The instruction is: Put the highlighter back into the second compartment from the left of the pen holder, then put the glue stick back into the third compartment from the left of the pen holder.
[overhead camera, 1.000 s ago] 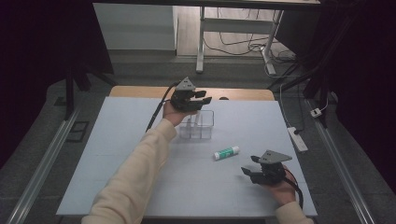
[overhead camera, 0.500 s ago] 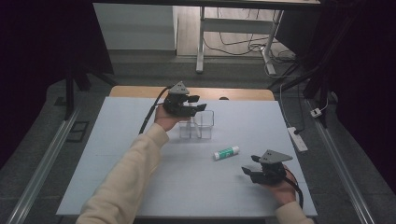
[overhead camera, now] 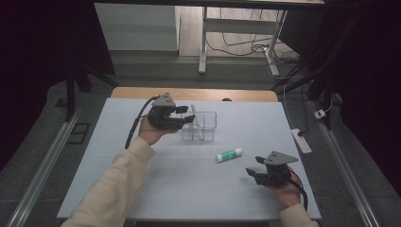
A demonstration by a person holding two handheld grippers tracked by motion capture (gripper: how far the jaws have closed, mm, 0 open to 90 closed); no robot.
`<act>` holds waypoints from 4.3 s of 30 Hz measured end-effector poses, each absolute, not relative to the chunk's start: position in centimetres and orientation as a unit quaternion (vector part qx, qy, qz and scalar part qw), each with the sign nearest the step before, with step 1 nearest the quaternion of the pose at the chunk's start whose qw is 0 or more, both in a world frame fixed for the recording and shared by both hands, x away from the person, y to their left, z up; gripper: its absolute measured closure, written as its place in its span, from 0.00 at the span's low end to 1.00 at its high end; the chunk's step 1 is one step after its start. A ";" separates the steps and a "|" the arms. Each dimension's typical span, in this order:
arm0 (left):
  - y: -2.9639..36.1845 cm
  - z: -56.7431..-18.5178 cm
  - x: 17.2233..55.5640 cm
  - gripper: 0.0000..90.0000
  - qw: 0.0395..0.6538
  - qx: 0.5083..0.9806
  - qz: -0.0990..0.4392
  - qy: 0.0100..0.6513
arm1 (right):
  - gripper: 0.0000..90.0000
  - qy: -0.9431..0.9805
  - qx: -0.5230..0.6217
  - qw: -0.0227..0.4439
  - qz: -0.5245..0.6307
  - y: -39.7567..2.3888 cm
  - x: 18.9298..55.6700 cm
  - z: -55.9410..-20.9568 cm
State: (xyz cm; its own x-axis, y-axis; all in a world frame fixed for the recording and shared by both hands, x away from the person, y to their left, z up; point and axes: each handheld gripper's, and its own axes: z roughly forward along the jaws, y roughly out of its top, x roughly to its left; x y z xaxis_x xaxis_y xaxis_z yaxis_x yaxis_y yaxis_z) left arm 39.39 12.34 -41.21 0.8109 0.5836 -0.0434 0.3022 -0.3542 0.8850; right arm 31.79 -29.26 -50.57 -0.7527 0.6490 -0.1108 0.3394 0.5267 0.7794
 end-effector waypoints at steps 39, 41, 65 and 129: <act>18.8 -48.2 28.4 0.46 0.436 0.824 0.124 0.339 | 0.40 0.836 0.307 0.200 0.408 -29.7 32.2 -49.9; 18.9 -48.4 28.4 0.46 0.432 0.826 0.126 0.339 | 0.39 0.831 0.313 0.204 0.412 -29.7 32.1 -49.8; 18.8 -49.1 28.1 0.44 0.422 0.832 0.121 0.339 | 0.40 0.827 0.349 0.180 0.402 -29.7 33.4 -49.2; 18.7 -49.9 28.2 0.35 0.401 0.842 0.101 0.345 | 0.99 0.865 0.361 0.114 0.330 -23.1 39.7 -51.3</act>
